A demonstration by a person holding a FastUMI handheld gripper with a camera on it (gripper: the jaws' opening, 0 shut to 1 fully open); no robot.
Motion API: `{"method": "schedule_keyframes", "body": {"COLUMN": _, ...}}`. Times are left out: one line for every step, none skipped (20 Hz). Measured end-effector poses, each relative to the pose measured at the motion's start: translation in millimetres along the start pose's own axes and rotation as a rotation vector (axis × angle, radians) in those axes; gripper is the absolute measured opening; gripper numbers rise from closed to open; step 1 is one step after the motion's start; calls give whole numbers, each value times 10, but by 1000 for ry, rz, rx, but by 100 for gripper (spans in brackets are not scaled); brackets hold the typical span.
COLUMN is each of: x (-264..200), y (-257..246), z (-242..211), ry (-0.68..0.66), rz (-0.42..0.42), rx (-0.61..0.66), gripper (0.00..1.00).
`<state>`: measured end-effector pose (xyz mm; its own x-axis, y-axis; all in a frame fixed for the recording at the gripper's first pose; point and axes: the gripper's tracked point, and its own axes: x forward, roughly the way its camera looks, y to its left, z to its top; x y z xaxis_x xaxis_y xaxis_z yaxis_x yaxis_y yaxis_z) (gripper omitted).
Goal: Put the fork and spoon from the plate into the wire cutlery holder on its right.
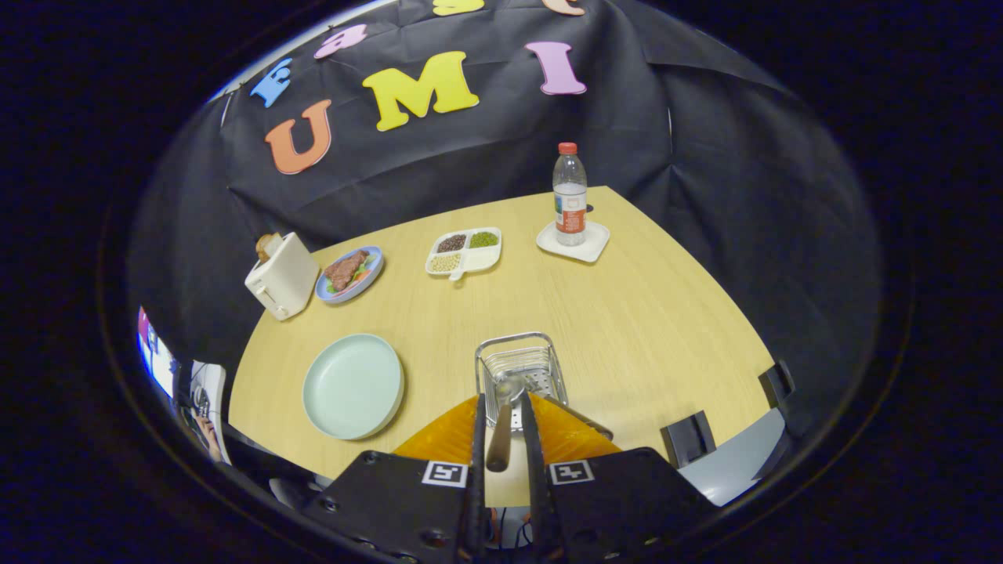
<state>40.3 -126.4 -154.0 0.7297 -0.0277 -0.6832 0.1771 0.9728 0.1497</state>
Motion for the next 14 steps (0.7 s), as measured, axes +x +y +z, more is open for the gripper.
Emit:
{"method": "schedule_keyframes", "body": {"x": -3, "y": 7, "z": 16, "ry": -6, "rz": 0, "rx": 1, "gripper": 27}}
{"method": "schedule_keyframes", "body": {"x": -14, "y": 15, "z": 23, "ry": -10, "rz": 1, "rx": 2, "gripper": 31}}
{"method": "schedule_keyframes", "body": {"x": -36, "y": 16, "z": 33, "ry": -17, "rz": 1, "rx": 3, "gripper": 31}}
{"method": "schedule_keyframes", "body": {"x": -60, "y": 35, "z": 40, "ry": -27, "rz": 0, "rx": 2, "gripper": 35}}
{"method": "schedule_keyframes", "body": {"x": -81, "y": 37, "z": 62, "ry": -36, "rz": -4, "rx": 1, "gripper": 38}}
{"method": "schedule_keyframes", "body": {"x": -94, "y": 50, "z": 67, "ry": -46, "rz": -5, "rx": 1, "gripper": 41}}
{"method": "schedule_keyframes", "body": {"x": -136, "y": 75, "z": 90, "ry": -62, "rz": -6, "rx": -1, "gripper": 44}}
{"method": "schedule_keyframes", "body": {"x": -175, "y": 93, "z": 117, "ry": -83, "rz": -9, "rx": -3, "gripper": 47}}
{"method": "schedule_keyframes", "body": {"x": -215, "y": 110, "z": 163, "ry": -111, "rz": -14, "rx": -9, "gripper": 50}}
{"method": "schedule_keyframes", "body": {"x": -275, "y": 145, "z": 190, "ry": -137, "rz": -17, "rx": -17, "gripper": 53}}
{"method": "schedule_keyframes", "body": {"x": -337, "y": 176, "z": 215, "ry": -161, "rz": -20, "rx": -22, "gripper": 55}}
{"method": "schedule_keyframes", "body": {"x": -392, "y": 214, "z": 249, "ry": -185, "rz": -22, "rx": -28, "gripper": 58}}
{"method": "schedule_keyframes", "body": {"x": -432, "y": 250, "z": 271, "ry": -209, "rz": -24, "rx": -33, "gripper": 60}}
{"method": "schedule_keyframes", "body": {"x": -498, "y": 295, "z": 289, "ry": -231, "rz": -29, "rx": -39, "gripper": 63}}
